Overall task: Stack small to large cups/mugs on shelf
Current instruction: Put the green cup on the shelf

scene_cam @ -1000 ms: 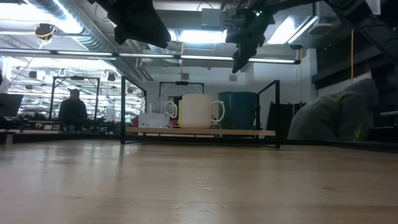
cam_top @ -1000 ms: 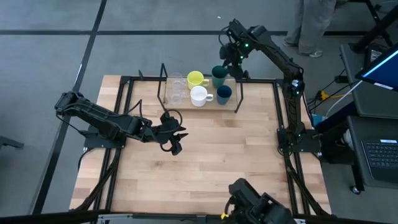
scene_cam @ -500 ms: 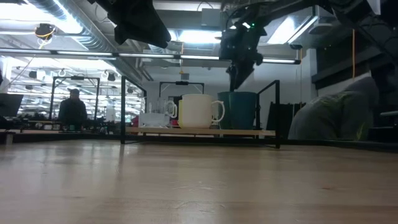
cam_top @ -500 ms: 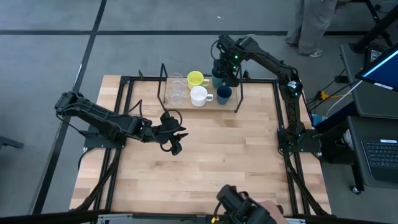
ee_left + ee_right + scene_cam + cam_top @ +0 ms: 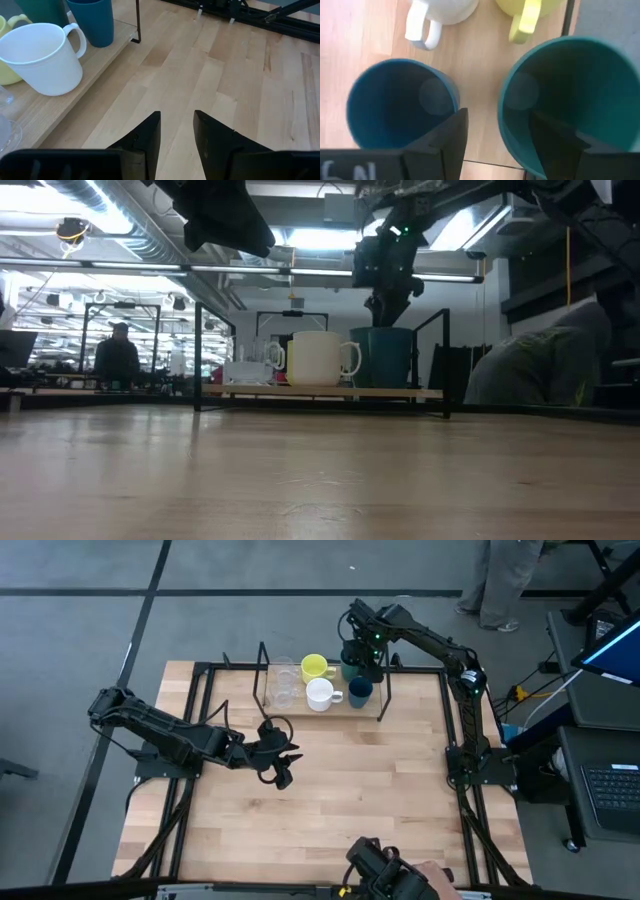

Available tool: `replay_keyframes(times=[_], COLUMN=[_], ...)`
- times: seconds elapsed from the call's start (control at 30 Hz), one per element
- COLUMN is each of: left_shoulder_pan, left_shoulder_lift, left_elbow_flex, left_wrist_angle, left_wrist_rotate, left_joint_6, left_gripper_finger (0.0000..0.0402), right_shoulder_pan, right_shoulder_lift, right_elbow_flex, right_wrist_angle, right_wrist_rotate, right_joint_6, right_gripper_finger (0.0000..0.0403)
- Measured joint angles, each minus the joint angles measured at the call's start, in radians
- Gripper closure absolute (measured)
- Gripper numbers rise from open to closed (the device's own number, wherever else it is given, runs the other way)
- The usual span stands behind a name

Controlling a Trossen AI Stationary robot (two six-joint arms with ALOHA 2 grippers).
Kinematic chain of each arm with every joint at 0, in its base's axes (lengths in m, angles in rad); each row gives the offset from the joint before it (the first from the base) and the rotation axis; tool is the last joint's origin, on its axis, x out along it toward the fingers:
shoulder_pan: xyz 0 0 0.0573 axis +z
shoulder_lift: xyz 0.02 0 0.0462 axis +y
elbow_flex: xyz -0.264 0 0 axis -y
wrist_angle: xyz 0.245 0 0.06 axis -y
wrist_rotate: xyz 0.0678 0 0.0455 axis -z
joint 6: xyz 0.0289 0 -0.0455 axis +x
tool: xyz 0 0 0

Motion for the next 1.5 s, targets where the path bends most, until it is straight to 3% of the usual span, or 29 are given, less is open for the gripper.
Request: replay_keyframes(times=[0.17, 0.47, 0.63, 0.97, 1.5], left_shoulder_pan=[0.000, 0.000, 0.000, 0.000, 0.000], left_shoulder_lift=[0.000, 0.000, 0.000, 0.000, 0.000], left_elbow_flex=[0.000, 0.000, 0.000, 0.000, 0.000], left_wrist_angle=[0.000, 0.000, 0.000, 0.000, 0.000], left_wrist_rotate=[0.000, 0.000, 0.000, 0.000, 0.000], left_joint_6=[-0.002, -0.001, 0.000, 0.000, 0.000], left_gripper_finger=[0.0292, 0.0292, 0.0292, 0.0292, 0.0292], right_shoulder_pan=[0.000, 0.000, 0.003, 0.004, 0.011], right_shoulder_lift=[0.001, 0.000, 0.000, -0.001, -0.010], right_elbow_flex=[-0.049, -0.022, -0.022, -0.021, -0.021], right_wrist_angle=[0.057, 0.062, 0.040, 0.021, -0.048], right_wrist_rotate=[0.052, 0.052, 0.052, 0.054, 0.057], right_joint_6=[-0.009, -0.009, -0.009, -0.007, 0.015], right_gripper_finger=[0.0195, 0.0204, 0.0253, 0.0390, 0.0388])
